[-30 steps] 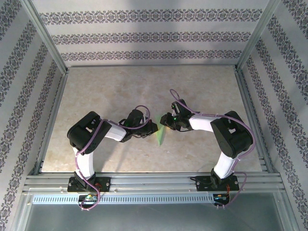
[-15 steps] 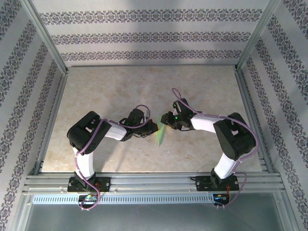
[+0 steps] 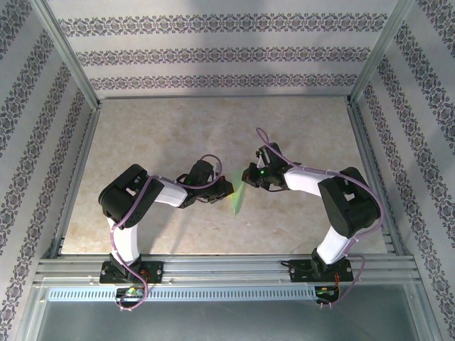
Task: Fold a paper plane with a square sheet of paper (fold left side to right side)
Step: Fold the wing for the fifth time at the center of the table.
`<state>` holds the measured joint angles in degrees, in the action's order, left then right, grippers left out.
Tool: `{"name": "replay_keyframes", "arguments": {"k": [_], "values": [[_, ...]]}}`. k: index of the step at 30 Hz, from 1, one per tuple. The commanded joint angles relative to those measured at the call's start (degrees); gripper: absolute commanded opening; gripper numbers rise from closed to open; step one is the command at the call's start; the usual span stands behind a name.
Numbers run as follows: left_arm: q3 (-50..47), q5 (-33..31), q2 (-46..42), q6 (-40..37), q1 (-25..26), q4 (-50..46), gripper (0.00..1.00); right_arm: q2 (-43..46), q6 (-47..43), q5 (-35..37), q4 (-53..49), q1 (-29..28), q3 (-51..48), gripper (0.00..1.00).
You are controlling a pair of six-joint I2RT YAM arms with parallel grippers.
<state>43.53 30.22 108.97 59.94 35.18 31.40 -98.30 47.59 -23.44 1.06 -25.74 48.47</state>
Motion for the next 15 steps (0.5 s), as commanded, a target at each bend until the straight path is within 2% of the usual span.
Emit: {"name": "replay_keyframes", "arguments": {"k": [1,15], "values": [[-0.3,-7.0,2.2,-2.4,-0.5,-8.2,0.0,-2.4,-1.1,-1.4,0.3,0.1,1.8,0.0],[0.4,-7.0,2.8,-2.3,-0.5,-9.6,0.0,-5.6,-1.1,0.1,-1.1,-0.1,1.7,0.0]]}}
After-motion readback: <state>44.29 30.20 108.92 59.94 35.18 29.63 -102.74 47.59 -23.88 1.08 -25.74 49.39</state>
